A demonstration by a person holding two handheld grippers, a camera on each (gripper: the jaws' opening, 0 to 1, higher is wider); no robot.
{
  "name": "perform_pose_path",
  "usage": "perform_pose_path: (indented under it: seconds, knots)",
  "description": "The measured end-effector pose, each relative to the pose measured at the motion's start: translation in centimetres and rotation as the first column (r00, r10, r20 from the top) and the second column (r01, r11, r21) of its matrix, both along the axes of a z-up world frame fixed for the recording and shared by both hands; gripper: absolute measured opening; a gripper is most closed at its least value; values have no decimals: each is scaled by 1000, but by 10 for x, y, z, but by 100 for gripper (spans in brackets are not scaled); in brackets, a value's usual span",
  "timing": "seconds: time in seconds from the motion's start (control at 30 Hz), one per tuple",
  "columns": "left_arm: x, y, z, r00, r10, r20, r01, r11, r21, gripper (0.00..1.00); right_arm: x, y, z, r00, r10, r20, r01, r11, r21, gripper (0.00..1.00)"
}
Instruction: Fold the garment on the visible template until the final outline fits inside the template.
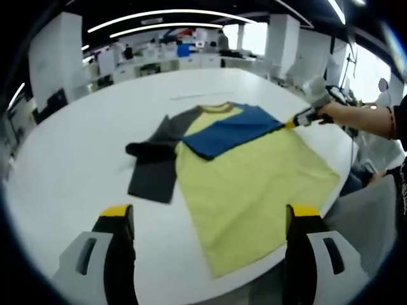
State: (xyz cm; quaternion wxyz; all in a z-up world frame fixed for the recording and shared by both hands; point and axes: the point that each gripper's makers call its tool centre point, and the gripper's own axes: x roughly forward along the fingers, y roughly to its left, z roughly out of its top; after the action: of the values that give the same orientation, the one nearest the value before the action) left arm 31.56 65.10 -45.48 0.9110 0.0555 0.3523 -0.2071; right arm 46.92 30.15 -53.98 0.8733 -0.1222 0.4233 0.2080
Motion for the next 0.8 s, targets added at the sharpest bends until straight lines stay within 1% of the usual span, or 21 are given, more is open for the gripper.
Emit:
perform_pose_path:
  seconds: [0.07,0.13,0.17,0.23,0.27,0.4,0.5,0.57,0.63,0.67,0.73,0.8]
  knots:
    - [-1,0,0,1000,0,-1,0,1000,4,95,-2,1,0,1000,17,-6,-17,1000,-6,0]
    - [-1,-1,0,1000,-2,-1,2,1000,4,95,-6,5,1,999,32,-25,-31,999,7,0]
    - [-1,-1,1,1000,-3,-1,3,1000,3,95,-6,6,2,999,35,-20,-35,999,1,0]
    - [-1,-2,1,1000,-5,0,5,1000,4,95,-7,3,1,996,81,-24,-83,996,-46,0]
    - [-1,-2,1,1000,-6,0,6,1000,4,95,-8,3,1,996,88,-26,-89,995,-55,0]
    - [-2,-4,1,1000,-9,0,9,1000,5,96,-7,2,0,993,118,-24,-119,990,-71,0]
    - [-2,-4,1,1000,-10,-1,10,1000,5,96,-8,4,0,987,153,-50,-156,985,-73,0]
    - [-2,-3,1,1000,-9,-1,9,1000,7,96,-11,0,3,989,122,-79,-128,989,-70,2]
    - [-1,-3,1,1000,-6,-1,6,1000,7,96,-8,0,9,993,101,-66,-104,994,-41,6]
    - [-1,-3,1,1000,-6,-2,6,1000,6,96,-5,1,14,996,76,-51,-76,997,-2,7]
    - [-1,-3,1,1000,-6,-4,6,1000,8,96,-3,2,21,997,58,-46,-56,998,31,7]
    - [-1,-4,0,1000,-8,-4,8,1000,10,96,2,-1,23,998,49,-38,-47,998,30,9]
